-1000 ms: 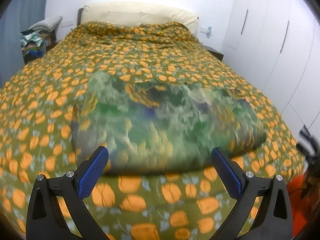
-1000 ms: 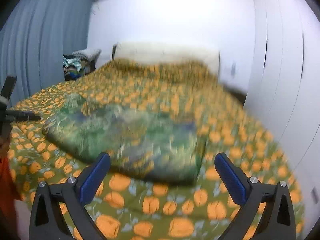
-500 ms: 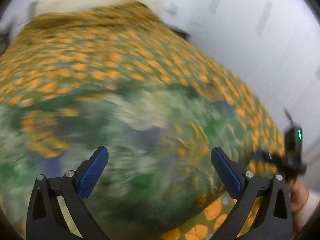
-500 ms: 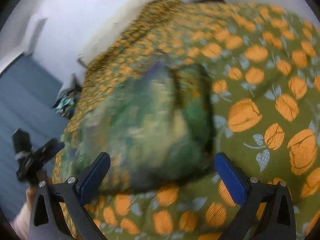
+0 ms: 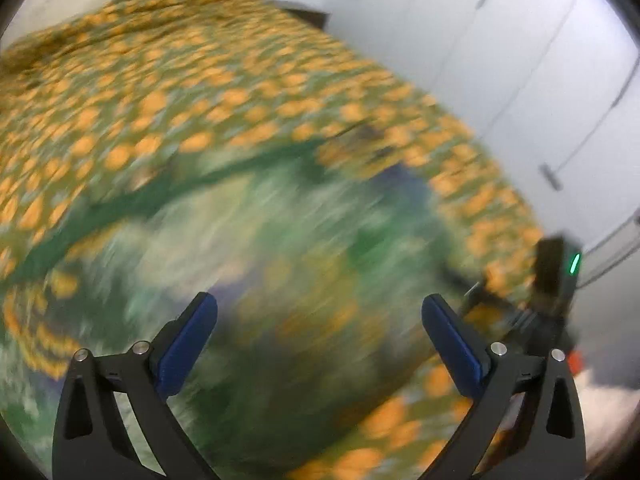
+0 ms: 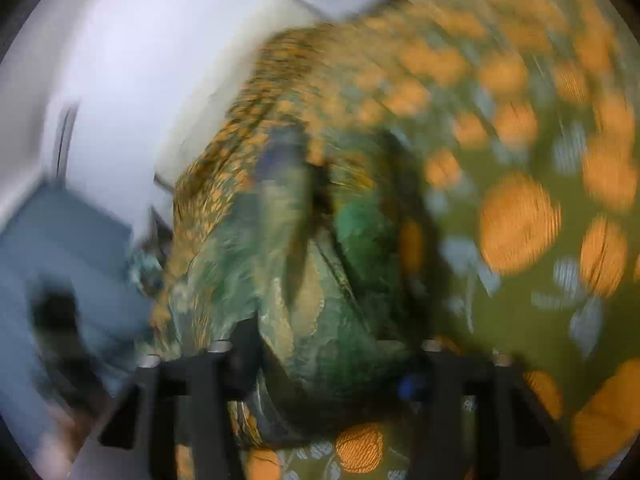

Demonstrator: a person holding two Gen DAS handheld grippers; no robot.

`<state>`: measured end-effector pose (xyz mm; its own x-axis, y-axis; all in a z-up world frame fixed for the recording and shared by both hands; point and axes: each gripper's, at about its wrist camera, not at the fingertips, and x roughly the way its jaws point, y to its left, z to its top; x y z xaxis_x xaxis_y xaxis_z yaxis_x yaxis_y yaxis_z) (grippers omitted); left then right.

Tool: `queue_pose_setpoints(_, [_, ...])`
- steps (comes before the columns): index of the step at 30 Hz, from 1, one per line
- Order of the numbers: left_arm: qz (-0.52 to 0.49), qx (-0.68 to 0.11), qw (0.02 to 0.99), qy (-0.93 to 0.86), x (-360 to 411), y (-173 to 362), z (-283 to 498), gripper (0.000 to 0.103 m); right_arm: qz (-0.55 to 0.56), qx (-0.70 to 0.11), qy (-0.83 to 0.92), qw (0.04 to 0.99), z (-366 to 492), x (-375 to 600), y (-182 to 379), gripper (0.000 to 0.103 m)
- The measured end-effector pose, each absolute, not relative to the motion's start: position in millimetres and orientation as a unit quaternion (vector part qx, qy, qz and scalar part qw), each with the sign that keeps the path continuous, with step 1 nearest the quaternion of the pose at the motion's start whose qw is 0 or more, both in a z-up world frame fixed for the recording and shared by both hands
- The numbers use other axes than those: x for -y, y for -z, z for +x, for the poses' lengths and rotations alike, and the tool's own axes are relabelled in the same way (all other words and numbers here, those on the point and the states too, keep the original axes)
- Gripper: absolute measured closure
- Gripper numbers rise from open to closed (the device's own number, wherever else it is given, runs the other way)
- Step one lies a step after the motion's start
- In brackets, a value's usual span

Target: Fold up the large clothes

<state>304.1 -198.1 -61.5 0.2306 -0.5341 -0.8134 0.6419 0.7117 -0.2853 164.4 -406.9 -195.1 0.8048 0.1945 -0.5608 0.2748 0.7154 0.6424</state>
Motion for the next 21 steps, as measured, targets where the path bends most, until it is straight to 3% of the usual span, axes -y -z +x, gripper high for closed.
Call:
queue_pose_setpoints(7, [0.097,-0.547,0.715,0.424,290.1,42.5,308.2,0.001,0.087,-0.247,-0.012,0.965,159.6,300.8,106.8,0.065])
queue_pose_setpoints(13, [0.286,-0.51,0.745,0.321,305.9,53.8,290.7,0.003,-0.082,-0.213,-0.038,0.973,153.7,221.2,92.2,0.067])
queue_pose_setpoints(14, [0.311,-0.497,0.748,0.31,305.2,57.0,286.0,0.019,-0.099,-0.208,-0.04,0.972,153.9,213.1,92.1,0.068])
queue_pose_setpoints(16, [0.355,-0.471,0.757,0.281,296.8,65.1,281.8,0.063,-0.118,-0.2,-0.045,0.972,152.4,200.6,92.3,0.068])
queue_pose_setpoints(19, [0.299,-0.482,0.77,0.292,268.4,52.1,292.3,0.071,-0.09,-0.211,-0.06,0.971,149.7,201.6,90.3,0.058])
queue_pose_setpoints(21, [0.267,-0.471,0.788,0.294,233.5,28.1,300.3,0.071,-0.064,-0.21,-0.097,0.971,133.3,203.8,80.1,0.026])
